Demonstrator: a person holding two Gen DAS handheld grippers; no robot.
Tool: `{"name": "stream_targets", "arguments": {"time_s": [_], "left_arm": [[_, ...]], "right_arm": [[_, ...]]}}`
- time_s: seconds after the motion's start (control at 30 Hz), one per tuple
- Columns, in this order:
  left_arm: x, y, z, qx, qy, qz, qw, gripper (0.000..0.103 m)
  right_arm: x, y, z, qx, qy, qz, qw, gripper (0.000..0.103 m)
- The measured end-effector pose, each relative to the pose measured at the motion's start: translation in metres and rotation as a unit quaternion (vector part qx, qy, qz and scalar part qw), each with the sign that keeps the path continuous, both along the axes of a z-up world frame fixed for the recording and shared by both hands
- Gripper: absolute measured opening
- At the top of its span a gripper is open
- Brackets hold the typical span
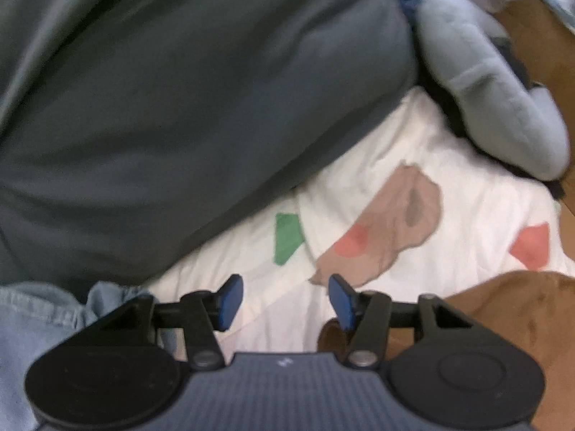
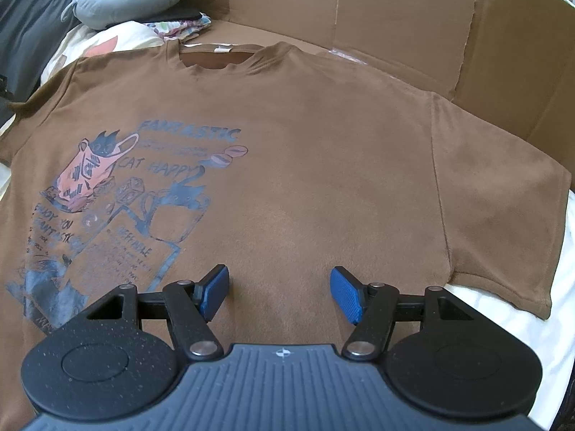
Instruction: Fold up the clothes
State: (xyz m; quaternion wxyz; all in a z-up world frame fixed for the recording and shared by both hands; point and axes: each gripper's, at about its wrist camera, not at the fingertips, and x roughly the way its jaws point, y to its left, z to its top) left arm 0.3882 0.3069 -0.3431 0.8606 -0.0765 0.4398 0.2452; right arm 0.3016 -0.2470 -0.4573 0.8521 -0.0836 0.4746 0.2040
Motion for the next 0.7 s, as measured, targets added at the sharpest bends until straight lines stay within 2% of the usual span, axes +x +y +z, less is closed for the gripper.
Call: {"name": "stream_targets", "arguments": {"time_s": [0.17, 0.4, 0.53, 0.7], "left_arm": [[-0.017, -0.025, 0.011, -0.01, -0.03, -0.017, 0.9993, 0.054], [-0.031, -0.064, -0.002, -0.042, -0.033, -0.035, 0.998, 0.054], [-0.031, -0.082, -0.019, -0.063, -0.022, -0.043, 0.9968, 0.054], [-0.014, -0.085, -0.044, -0.058, 0.002, -0.043, 0.9974, 0.054]], "right_arm": [[-0.001, -0.001, 0.001, -0.001, -0.004, 0.0, 1.0, 0.069], [0.0, 0.002, 0.004, -0.001, -0.014, 0.004, 1.0, 0.069], [0.003, 0.004, 0.005, 0.004, -0.017, 0.003, 1.0, 0.069], [0.008, 0.012, 0.004, 0.016, -0.019, 0.003, 1.0, 0.069]]}}
